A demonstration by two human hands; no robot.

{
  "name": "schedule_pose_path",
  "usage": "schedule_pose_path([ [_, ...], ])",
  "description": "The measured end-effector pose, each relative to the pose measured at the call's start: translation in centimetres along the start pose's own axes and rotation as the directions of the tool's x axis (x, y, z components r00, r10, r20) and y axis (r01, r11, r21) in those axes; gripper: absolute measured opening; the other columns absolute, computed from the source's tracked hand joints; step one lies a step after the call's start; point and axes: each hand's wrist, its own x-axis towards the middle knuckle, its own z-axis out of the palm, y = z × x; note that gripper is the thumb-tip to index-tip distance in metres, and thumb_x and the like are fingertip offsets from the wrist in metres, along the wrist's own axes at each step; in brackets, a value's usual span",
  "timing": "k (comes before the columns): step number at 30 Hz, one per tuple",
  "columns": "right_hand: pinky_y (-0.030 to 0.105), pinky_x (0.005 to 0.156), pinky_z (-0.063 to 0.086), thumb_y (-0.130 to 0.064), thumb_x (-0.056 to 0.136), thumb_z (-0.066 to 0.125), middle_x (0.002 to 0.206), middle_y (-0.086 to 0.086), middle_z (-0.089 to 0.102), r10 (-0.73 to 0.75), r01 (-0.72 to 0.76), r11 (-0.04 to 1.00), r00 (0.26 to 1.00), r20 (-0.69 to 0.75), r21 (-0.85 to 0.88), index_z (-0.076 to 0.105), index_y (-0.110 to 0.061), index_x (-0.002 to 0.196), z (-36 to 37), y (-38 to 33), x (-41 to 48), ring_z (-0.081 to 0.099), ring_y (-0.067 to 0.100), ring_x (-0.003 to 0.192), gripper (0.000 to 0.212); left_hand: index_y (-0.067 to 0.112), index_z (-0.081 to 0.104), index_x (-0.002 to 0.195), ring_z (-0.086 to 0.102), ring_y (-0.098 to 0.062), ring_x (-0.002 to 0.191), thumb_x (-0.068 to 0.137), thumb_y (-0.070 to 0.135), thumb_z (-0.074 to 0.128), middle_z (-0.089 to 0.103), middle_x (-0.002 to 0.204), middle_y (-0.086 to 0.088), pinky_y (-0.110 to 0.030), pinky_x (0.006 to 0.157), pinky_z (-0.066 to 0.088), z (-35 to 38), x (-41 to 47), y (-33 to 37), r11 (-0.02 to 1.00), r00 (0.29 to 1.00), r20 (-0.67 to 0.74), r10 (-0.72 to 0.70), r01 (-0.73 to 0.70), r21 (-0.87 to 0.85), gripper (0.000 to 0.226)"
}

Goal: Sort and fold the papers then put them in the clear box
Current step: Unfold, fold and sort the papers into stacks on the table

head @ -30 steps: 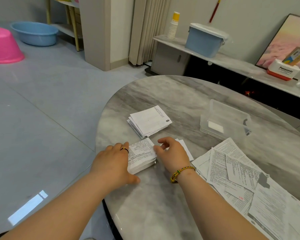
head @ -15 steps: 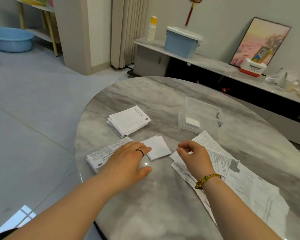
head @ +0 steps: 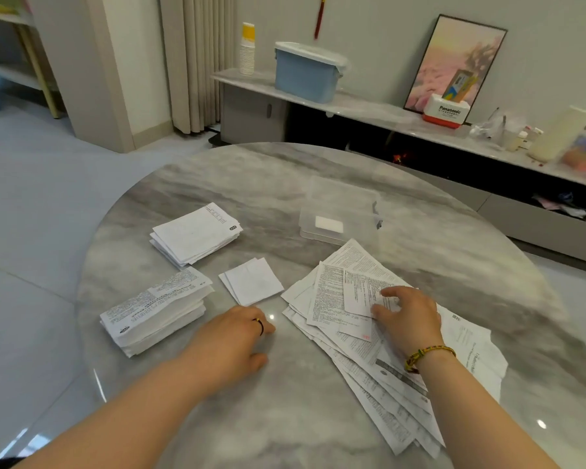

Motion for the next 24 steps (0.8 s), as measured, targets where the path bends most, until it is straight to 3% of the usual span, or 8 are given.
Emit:
schedule_pose_path([
  [5, 0.037, 0.112, 0.017, -0.045, 0.082, 0.061, 0.149, 0.002, 0.030, -0.013, 0.027, 0.996, 0.987, 0.162, -0.085, 0.029, -0.019, 0.141, 0.4, 0.5, 0.5, 0.022, 0.022, 0.139, 0.072, 0.032, 0.038, 0.136, 0.031, -0.004, 0.129, 0.090, 0.037, 0.049, 0.034, 0.137, 0.018, -0.017, 0.100, 0.031, 0.3, 0.3, -0.2, 1.000, 1.000, 0.016, -0.005, 0.004, 0.029, 0.047],
  [10, 0.039, 0.115, 0.007, -0.053, 0.076, 0.062, 0.148, -0.003, 0.029, -0.084, 0.109, 0.986, 0.980, 0.182, -0.130, 0.025, -0.023, 0.142, 0.7, 1.0, 0.5, 0.023, 0.019, 0.139, 0.080, 0.032, 0.039, 0.135, 0.031, -0.002, 0.128, 0.090, 0.038, 0.049, 0.034, 0.137, 0.019, -0.014, 0.097, 0.030, 0.3, 0.4, -0.2, 0.999, 1.000, 0.015, 0.001, -0.002, 0.049, 0.047],
  [12, 0.039, 0.115, 0.006, -0.051, 0.079, 0.061, 0.142, -0.004, 0.037, -0.119, 0.138, 0.980, 0.984, 0.131, -0.142, 0.032, -0.023, 0.137, 0.9, 1.0, 0.3, 0.030, 0.016, 0.135, 0.071, 0.032, 0.039, 0.136, 0.031, -0.002, 0.128, 0.090, 0.038, 0.048, 0.034, 0.137, 0.019, -0.014, 0.096, 0.030, 0.3, 0.4, -0.1, 0.998, 1.000, 0.018, -0.001, -0.001, 0.059, 0.047],
  [16, 0.035, 0.111, 0.010, -0.026, 0.088, 0.054, 0.114, -0.004, 0.056, -0.274, 0.265, 0.938, 0.962, -0.011, -0.222, 0.056, -0.018, 0.108, 1.2, 0.9, 0.2, 0.044, 0.016, 0.120, 0.022, 0.031, 0.039, 0.136, 0.032, -0.003, 0.128, 0.091, 0.038, 0.046, 0.035, 0.138, 0.019, -0.015, 0.094, 0.030, 0.0, 0.3, 0.1, 0.997, 1.000, 0.011, -0.008, 0.007, 0.079, 0.045],
  [18, 0.042, 0.101, 0.027, -0.012, 0.080, 0.063, 0.101, 0.001, 0.063, -0.329, 0.288, 0.916, 0.937, -0.114, -0.279, 0.067, -0.014, 0.088, 1.3, 0.7, 0.1, 0.052, 0.027, 0.111, 0.010, 0.032, 0.039, 0.136, 0.032, -0.004, 0.129, 0.092, 0.038, 0.045, 0.036, 0.139, 0.019, -0.016, 0.096, 0.031, -0.2, 0.2, 0.3, 0.996, 0.999, -0.016, -0.031, 0.032, 0.084, 0.044],
  [20, 0.039, 0.068, 0.042, -0.005, 0.058, 0.081, 0.077, 0.006, 0.066, -0.387, 0.301, 0.903, 0.880, -0.276, -0.305, 0.070, -0.014, 0.063, 1.2, 0.5, -0.1, 0.061, 0.035, 0.078, 0.015, 0.032, 0.039, 0.135, 0.033, -0.005, 0.130, 0.092, 0.037, 0.044, 0.038, 0.138, 0.018, -0.019, 0.100, 0.033, -0.4, 0.2, 0.3, 0.996, 0.996, -0.051, -0.072, 0.075, 0.049, 0.043],
  [22, 0.024, 0.053, 0.033, -0.005, 0.051, 0.086, 0.064, 0.007, 0.060, -0.411, 0.319, 0.899, 0.851, -0.327, -0.299, 0.071, -0.013, 0.058, 0.6, -0.1, -0.5, 0.058, 0.031, 0.058, 0.018, 0.032, 0.041, 0.132, 0.034, -0.005, 0.130, 0.093, 0.035, 0.044, 0.042, 0.137, 0.017, -0.020, 0.100, 0.035, -0.8, 0.1, 0.6, 0.993, 0.989, -0.095, -0.114, 0.114, -0.012, 0.040],
  [24, 0.014, 0.048, 0.025, -0.006, 0.066, 0.078, 0.072, 0.010, 0.061, -0.393, 0.349, 0.918, 0.864, -0.314, -0.188, 0.074, -0.009, 0.069, 0.1, -0.8, -1.2, 0.056, 0.028, 0.057, 0.006, 0.030, 0.046, 0.129, 0.040, -0.005, 0.125, 0.093, 0.033, 0.045, 0.048, 0.131, 0.016, -0.020, 0.098, 0.038, -1.0, 0.2, 0.9, 0.985, 0.981, -0.121, -0.151, 0.139, -0.101, 0.036],
])
